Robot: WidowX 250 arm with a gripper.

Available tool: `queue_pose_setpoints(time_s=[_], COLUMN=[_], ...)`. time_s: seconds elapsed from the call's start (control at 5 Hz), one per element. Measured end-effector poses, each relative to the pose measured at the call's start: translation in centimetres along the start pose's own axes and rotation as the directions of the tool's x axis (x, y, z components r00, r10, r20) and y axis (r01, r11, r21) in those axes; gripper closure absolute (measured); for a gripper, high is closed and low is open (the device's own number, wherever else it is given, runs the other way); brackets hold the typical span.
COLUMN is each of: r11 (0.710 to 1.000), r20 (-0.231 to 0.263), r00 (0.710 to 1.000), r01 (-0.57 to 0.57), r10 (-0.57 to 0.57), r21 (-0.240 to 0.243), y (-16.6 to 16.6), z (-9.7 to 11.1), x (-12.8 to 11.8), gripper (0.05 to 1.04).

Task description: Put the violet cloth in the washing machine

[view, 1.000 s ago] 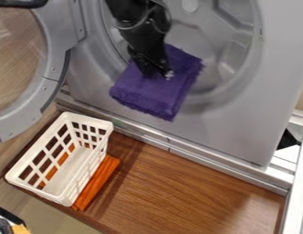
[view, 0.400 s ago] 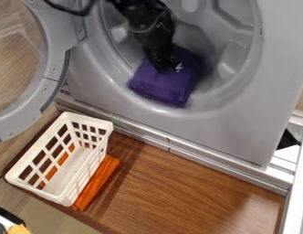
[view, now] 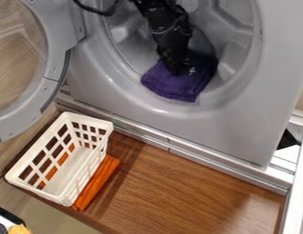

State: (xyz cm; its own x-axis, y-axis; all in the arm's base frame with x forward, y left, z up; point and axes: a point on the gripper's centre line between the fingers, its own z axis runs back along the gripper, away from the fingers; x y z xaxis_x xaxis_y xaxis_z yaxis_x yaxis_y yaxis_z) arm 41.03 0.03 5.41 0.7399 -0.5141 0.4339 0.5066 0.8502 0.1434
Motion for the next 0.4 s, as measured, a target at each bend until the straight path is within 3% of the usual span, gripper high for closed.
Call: queue_pose_setpoints(time_s=[0.2, 0.4], r11=[1.0, 1.0], r20=[-0.003, -0.013], r00=[1.0, 1.0], r01=[-0.001, 0.001], r10=[0.001, -0.001], r21=[-0.002, -0.001], y=[-0.12, -0.51], z=[-0.01, 0.18], x=[0.0, -0.23], gripper=[0.623, 0.289])
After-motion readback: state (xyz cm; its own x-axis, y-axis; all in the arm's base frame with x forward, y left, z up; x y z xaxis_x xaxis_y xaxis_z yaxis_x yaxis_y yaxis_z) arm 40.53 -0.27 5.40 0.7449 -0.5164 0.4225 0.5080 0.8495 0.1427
